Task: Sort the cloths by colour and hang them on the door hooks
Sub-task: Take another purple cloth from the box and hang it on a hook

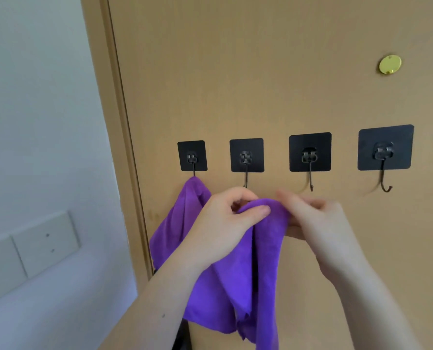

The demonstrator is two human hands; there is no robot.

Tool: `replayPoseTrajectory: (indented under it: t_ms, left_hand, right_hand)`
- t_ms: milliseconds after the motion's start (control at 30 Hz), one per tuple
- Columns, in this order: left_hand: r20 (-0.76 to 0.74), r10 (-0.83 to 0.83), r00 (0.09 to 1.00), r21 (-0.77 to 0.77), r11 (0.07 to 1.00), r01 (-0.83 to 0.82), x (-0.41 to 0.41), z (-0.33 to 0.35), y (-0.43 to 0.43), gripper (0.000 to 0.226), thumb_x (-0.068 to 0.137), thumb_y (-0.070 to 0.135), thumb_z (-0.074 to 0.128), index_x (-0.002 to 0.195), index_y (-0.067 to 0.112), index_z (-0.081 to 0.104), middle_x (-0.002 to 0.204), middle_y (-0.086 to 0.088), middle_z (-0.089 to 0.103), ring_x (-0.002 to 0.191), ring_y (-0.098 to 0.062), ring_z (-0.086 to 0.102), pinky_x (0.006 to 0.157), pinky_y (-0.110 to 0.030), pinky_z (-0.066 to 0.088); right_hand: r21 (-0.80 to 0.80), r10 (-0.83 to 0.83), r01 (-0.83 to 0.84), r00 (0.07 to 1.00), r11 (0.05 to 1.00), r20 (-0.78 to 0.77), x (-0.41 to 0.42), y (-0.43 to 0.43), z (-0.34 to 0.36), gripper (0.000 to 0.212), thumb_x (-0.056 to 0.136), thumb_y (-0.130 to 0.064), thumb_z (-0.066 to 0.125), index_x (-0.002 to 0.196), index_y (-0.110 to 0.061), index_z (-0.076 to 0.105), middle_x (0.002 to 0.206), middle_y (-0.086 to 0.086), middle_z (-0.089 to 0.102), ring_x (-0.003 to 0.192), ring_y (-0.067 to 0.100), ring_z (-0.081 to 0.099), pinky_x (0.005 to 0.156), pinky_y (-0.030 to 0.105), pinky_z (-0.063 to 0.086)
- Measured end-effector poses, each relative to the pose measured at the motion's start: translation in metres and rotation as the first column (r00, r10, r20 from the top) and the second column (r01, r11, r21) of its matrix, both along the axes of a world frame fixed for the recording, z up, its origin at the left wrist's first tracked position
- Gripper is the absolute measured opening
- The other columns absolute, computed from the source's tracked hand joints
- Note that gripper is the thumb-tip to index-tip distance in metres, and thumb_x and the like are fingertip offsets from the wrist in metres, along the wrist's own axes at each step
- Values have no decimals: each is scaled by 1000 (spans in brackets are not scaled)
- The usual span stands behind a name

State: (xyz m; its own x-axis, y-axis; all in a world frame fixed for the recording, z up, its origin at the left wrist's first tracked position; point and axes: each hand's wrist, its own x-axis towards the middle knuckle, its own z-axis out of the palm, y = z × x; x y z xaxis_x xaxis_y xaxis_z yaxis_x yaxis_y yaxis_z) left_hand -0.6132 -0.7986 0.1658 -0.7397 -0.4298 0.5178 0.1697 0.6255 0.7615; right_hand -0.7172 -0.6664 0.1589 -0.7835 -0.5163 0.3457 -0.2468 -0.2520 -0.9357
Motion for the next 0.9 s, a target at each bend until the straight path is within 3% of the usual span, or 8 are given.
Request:
replayPoseTrajectory:
  t_ms: [67,133,267,400,500,633,733,900]
  left_hand:
    - [-55,14,998,38,999,-12,-3,3,-6,6,96,24,69,90,23,71,85,11,71,84,-4,65,81,-24,51]
    - [-108,44,993,89,995,-35,-5,6,-10,7,99,26,64,94,22,68,84,14,70,80,3,64,74,-14,48]
    - [-244,122,962,135,987,-91,-14,14,-21,10,98,24,63,91,18,62,69,9,61,64,-4,54,61,-14,42]
    - [-308,173,936,106,983,-146,-26,17,-37,5,95,22,65,96,25,61,62,16,57,60,-2,51,61,-16,39]
    - [-291,173,941,-10,983,-184,-33,16,-47,16,97,24,62,105,35,52,60,15,55,59,-8,51,63,-24,43]
    - [-309,189,932,-285,917,-280,-40,11,-57,19,101,19,56,101,36,45,92,15,64,85,-13,60,79,-36,49]
    - [-406,168,898,-440,826,-353,-49,6,-64,12,99,7,54,101,19,54,101,6,59,83,-20,57,70,-47,51]
    - [-400,128,908,-567,743,-355,-63,-4,-79,25,92,9,51,105,21,69,111,8,55,70,-25,58,55,-44,52]
  right_hand:
    - [-53,-14,16,999,998,43,1,2,6,29,99,-14,53,88,-3,77,80,14,78,78,25,77,64,27,62]
    - [-50,-46,46,999,998,-11,2,2,11,28,97,-6,51,90,-9,78,79,8,79,79,19,78,67,26,63]
    - [12,-205,211,959,977,-195,-1,-13,19,9,91,-21,72,92,-29,76,77,-11,78,76,9,76,83,36,61]
    - [-13,-397,424,836,905,-379,-8,-36,27,11,92,-32,67,86,-29,76,73,-13,76,80,8,73,81,32,58]
    - [2,-470,545,725,839,-503,-14,-50,30,19,97,-32,61,83,-25,73,69,-9,72,76,13,69,74,33,54]
    - [-10,-534,643,627,766,-567,-18,-63,25,21,99,-33,59,88,-21,71,75,-7,71,75,21,65,67,33,46]
    - [-18,-574,693,582,720,-576,-16,-72,21,22,102,-36,54,94,-22,70,84,-4,72,77,27,64,66,35,46]
    - [32,-623,776,529,630,-576,-14,-84,12,23,105,-37,47,106,-24,66,104,-9,67,81,27,64,67,37,48]
